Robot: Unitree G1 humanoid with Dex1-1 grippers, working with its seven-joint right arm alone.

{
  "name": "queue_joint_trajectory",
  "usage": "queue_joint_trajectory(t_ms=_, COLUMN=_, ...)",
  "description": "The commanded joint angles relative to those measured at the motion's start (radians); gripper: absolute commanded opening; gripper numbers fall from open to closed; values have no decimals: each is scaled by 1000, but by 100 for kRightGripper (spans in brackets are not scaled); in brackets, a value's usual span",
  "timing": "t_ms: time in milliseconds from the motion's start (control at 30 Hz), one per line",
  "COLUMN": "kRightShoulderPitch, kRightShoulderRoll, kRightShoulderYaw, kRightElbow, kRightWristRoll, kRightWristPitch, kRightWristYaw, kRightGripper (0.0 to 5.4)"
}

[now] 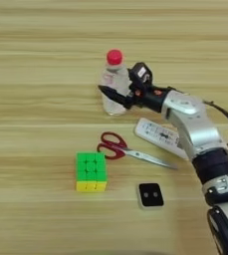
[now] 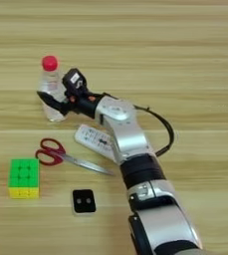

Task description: Move the objects on the table

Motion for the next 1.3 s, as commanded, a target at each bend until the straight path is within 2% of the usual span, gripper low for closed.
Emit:
queue_joint_trajectory(t_ms=33, kRightShoulderPitch=-124, kRightShoulderRoll=39, kRightShoulderYaw=26, kRightElbow=-67, kRightWristRoll=-5, kRightWristPitch=-4, kRightWristYaw=-27, kRightGripper=323)
queue_joint_trajectory(t_ms=300, kRightShoulderPitch=-106, kRightShoulderRoll=145, kRightShoulderYaw=111, kRightElbow=-105, kRightWristRoll=-7, kRightWristPitch=20, kRightWristYaw=-5, kRightGripper=323)
queue_joint_trajectory(t_ms=500, kRightShoulderPitch=-68, kRightShoulderRoll=183, kRightShoulderYaw=167, kRightElbow=-170, kRightWristRoll=9, kRightWristPitch=40, kRightWristYaw=38, kRightGripper=323)
queue_joint_trajectory(t_ms=700, kRightShoulderPitch=-42, kRightShoulderRoll=224, kRightShoulderYaw=218, kRightElbow=-179, kRightWristRoll=0, kRightWristPitch=50, kRightWristYaw=51, kRightGripper=323)
queue_joint_trajectory(t_ms=900, kRightShoulderPitch=-3, kRightShoulderRoll=249, kRightShoulderYaw=257, kRightElbow=-200, kRightWristRoll=14, kRightWristPitch=63, kRightWristYaw=76, kRightGripper=323)
queue_joint_trajectory(t_ms=1300, kRightShoulderPitch=14, kRightShoulderRoll=283, kRightShoulderYaw=286, kRightElbow=-134, kRightWristRoll=2, kRightWristPitch=61, kRightWristYaw=88, kRightGripper=323)
